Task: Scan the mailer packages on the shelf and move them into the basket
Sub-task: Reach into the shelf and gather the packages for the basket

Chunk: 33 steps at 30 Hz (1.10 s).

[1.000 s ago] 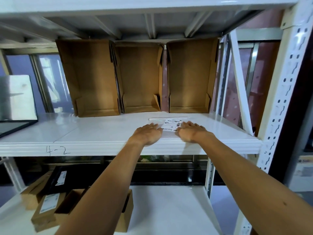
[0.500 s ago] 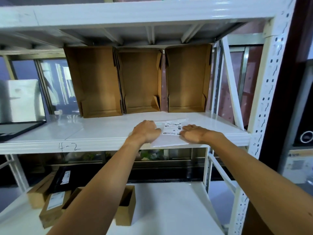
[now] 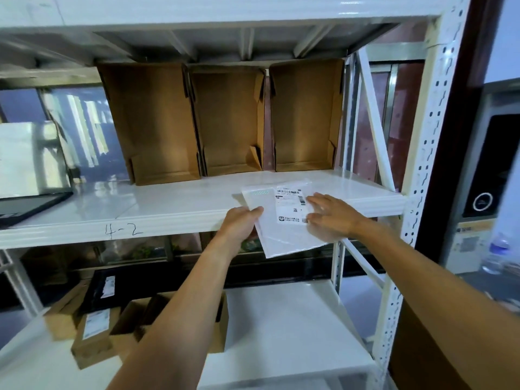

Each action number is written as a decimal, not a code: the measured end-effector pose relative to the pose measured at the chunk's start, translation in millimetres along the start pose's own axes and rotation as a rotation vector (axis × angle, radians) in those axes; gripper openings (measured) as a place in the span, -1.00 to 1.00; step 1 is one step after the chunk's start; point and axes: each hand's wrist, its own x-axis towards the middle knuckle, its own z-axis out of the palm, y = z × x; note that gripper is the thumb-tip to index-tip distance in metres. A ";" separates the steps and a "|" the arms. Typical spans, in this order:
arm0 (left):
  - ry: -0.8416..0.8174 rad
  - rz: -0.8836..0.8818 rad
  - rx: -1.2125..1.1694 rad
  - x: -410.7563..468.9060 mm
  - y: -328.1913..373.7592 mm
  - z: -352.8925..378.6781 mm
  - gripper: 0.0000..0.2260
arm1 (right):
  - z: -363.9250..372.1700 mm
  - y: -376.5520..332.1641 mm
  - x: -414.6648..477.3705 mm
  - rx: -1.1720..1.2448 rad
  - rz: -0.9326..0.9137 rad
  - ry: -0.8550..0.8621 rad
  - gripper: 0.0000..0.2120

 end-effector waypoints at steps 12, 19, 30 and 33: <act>0.010 0.140 -0.140 -0.2 -59.0 4.5 -0.86 | 53.4 22.1 -26.7 0.541 0.199 0.511 -0.70; 0.056 0.087 -0.042 -12.8 -105.3 23.4 -0.94 | 93.2 64.4 -44.1 0.701 0.272 0.354 -0.85; -0.015 -0.143 0.075 -30.1 -207.7 60.7 -0.90 | 168.7 132.7 -96.9 0.703 0.386 0.025 -0.87; -0.011 -0.221 0.079 -36.7 -234.1 71.9 -0.87 | 193.5 147.3 -110.0 0.699 0.427 -0.022 -0.87</act>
